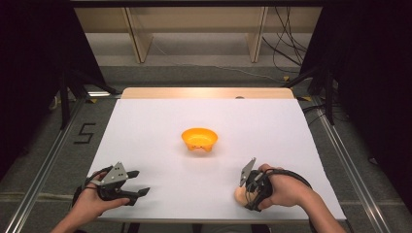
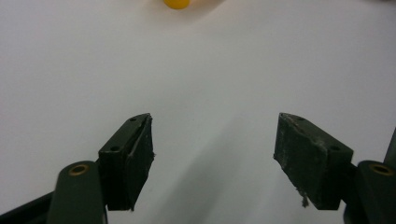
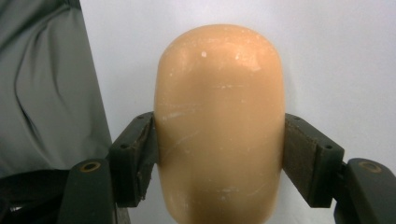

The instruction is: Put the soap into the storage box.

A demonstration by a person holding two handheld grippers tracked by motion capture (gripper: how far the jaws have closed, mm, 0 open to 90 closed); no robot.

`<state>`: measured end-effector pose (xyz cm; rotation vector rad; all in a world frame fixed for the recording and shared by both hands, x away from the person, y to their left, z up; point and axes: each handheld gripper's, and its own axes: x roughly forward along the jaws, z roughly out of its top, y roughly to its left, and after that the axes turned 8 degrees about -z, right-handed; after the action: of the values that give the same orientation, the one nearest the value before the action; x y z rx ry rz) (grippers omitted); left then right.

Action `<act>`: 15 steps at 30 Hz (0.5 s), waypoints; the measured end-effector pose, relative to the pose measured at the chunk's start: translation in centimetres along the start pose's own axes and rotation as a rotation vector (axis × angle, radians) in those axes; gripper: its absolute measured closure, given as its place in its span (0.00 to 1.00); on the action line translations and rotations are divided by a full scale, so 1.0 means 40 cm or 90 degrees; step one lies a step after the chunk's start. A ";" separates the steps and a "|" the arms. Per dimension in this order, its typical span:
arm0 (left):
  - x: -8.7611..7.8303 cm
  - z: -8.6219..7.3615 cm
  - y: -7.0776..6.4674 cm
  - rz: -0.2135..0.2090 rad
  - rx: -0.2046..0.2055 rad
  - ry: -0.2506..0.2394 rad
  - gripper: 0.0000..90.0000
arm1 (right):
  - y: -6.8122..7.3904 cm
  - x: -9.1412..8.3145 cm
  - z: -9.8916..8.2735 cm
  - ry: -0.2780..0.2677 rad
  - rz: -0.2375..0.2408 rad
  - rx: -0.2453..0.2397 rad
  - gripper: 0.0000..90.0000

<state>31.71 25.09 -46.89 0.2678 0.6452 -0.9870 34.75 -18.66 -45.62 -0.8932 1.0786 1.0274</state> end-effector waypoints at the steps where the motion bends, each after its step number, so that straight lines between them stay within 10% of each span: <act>1: 0.000 0.000 0.000 0.000 0.002 0.001 0.31 | 0.002 -0.005 -0.002 -0.002 0.001 0.015 0.37; 15: -0.001 0.000 0.000 0.000 0.003 0.009 0.31 | -0.013 -0.028 -0.023 -0.072 -0.020 0.047 0.37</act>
<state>31.71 25.12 -46.86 0.2782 0.6561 -0.9879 34.84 -19.91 -44.71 -0.7813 0.9989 0.9942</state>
